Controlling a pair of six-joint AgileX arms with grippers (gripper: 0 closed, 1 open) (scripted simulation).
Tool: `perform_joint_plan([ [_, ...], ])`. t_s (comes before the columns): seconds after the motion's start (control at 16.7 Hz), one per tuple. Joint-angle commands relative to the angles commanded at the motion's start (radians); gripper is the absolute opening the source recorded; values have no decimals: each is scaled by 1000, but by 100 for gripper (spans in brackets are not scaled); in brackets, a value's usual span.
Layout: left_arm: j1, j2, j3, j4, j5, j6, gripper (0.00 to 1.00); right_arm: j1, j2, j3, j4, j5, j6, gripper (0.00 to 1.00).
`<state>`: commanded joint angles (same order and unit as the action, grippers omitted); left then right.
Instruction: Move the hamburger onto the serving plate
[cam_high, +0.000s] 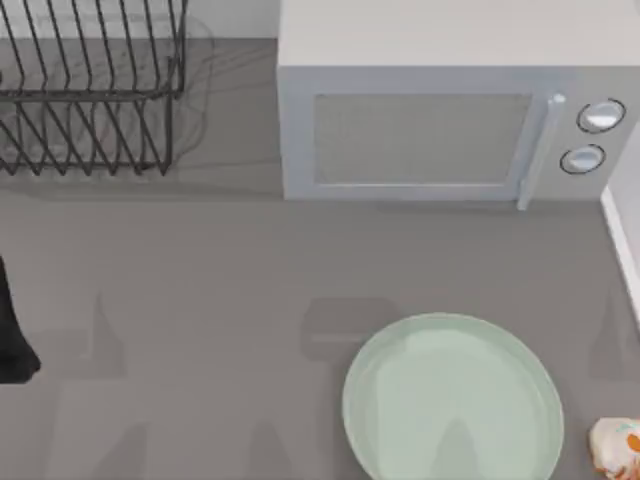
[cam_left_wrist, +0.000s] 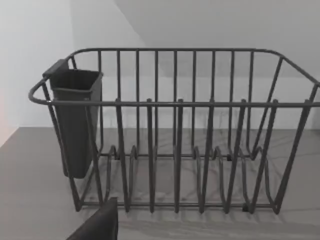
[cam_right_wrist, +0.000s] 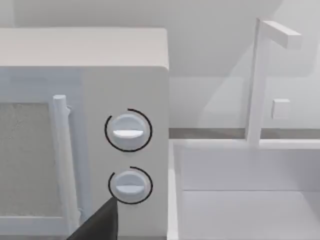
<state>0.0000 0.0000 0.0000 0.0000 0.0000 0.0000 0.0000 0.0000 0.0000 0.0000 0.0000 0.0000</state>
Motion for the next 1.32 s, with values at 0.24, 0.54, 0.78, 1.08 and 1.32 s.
perform_joint_plan([
  [0.24, 0, 0, 0, 0, 0, 0, 100, 11, 34, 26, -32, 1, 17, 100],
  [0.54, 0, 0, 0, 0, 0, 0, 100, 90, 302, 197, -243, 0, 127, 100],
  [0.78, 0, 0, 0, 0, 0, 0, 100, 178, 671, 380, -488, -2, 254, 100],
  [1.08, 0, 0, 0, 0, 0, 0, 100, 279, 1075, 597, -778, -5, 404, 100],
  [1.32, 0, 0, 0, 0, 0, 0, 100, 336, 1293, 724, -931, -2, 486, 100],
])
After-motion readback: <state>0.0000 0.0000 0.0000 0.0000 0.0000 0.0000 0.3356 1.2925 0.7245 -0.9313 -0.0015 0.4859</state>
